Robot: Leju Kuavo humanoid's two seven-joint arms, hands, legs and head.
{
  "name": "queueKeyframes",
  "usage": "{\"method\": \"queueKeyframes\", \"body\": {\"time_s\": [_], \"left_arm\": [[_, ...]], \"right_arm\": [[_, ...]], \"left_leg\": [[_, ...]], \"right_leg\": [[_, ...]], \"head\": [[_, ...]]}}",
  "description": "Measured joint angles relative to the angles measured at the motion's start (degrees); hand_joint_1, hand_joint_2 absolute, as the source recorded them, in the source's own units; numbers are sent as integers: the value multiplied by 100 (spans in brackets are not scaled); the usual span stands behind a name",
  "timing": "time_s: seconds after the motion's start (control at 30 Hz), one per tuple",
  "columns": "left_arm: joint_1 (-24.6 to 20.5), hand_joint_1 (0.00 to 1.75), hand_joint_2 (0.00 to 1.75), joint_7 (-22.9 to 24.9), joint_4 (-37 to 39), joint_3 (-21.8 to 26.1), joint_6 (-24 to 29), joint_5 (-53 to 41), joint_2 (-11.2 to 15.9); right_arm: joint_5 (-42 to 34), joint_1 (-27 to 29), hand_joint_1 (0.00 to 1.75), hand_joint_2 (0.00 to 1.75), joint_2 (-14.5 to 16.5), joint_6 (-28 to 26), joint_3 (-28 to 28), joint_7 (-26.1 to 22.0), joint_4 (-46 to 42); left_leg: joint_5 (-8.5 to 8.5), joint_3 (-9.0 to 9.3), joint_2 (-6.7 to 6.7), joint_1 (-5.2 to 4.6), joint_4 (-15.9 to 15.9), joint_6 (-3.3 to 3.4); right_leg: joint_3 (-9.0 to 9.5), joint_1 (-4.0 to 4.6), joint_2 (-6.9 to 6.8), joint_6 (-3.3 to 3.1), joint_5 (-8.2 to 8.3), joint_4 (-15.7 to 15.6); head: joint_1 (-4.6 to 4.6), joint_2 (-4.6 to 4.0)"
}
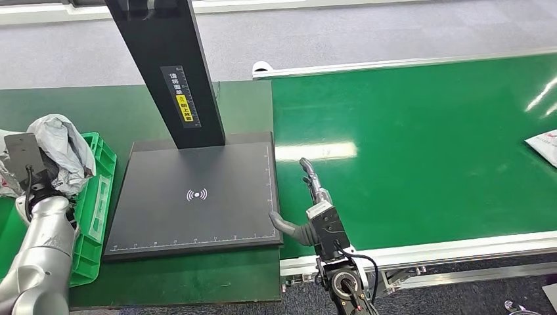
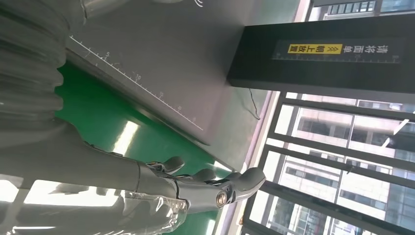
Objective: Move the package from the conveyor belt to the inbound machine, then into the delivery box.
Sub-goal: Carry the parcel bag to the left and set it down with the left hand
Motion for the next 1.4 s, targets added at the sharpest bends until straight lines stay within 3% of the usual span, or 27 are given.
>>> {"method": "queueKeyframes", "body": {"time_s": [0.2, 0.23, 0.33, 0.37, 0.4, 0.77, 1.1, 1.27, 1.4], "left_arm": [[-30, 165, 175, -204, 57, 209, 77, 108, 21], [-34, 150, 175, -209, 65, 227, 84, 110, 24], [-45, 34, 175, -219, 86, 274, 93, 115, 33], [-47, 7, 175, -237, 89, 289, 106, 126, 34], [-48, 0, 175, -269, 91, 306, 123, 153, 34], [57, 0, 175, -1151, -163, 501, 57, 1133, -22], [438, 0, 175, -1059, -972, 455, -429, 1626, -192], [1049, 0, 175, -1301, -2278, 113, -264, 1637, -404], [2088, 0, 175, -1528, -4142, -582, 164, 963, -749]], "right_arm": [[-21, -3, 0, 175, 0, -40, 1, -3, 92], [-24, -3, 0, 175, 0, -48, 1, -4, 105], [-24, -3, 0, 175, 0, -59, 1, -5, 131], [-27, -3, 0, 175, 0, -61, 1, -6, 137], [-30, -3, 0, 175, 0, -64, 2, -6, 142], [-127, -1, 0, 175, 0, -137, 28, -15, 187], [-154, -1, 0, 175, -3, -193, 34, -17, 229], [-156, 21, 0, 175, -8, -261, 12, -2, 237], [-112, 99, 0, 175, -24, -276, -64, 49, 245]], "left_leg": [[1, 3, -2, 0, 0, -2], [1, 2, -3, 0, 0, -2], [2, 3, -3, 0, 0, -2], [2, 3, -3, 0, 0, -2], [2, 3, -3, 0, 1, -2], [2, -1, -3, 0, 2, -2], [1, -9, 0, 0, 2, -2], [0, -12, 2, -1, 2, -1], [-10, -15, 3, -3, 3, 1]], "right_leg": [[4, 0, -1, -1, 1, 0], [4, 0, -1, -1, 1, 0], [4, 0, -1, -1, 1, 0], [4, 0, -1, -1, 1, 0], [4, 0, -1, -1, 1, 0], [1, 0, -1, 0, 1, -1], [-12, 0, 0, 0, 1, -2], [-14, 0, 2, 0, 0, -5], [-14, -3, 7, 2, -1, -14]], "head": [[0, 0], [1, 0], [1, 0], [0, 0], [0, 0], [1, 0], [0, 0], [1, 0], [0, 0]]}}
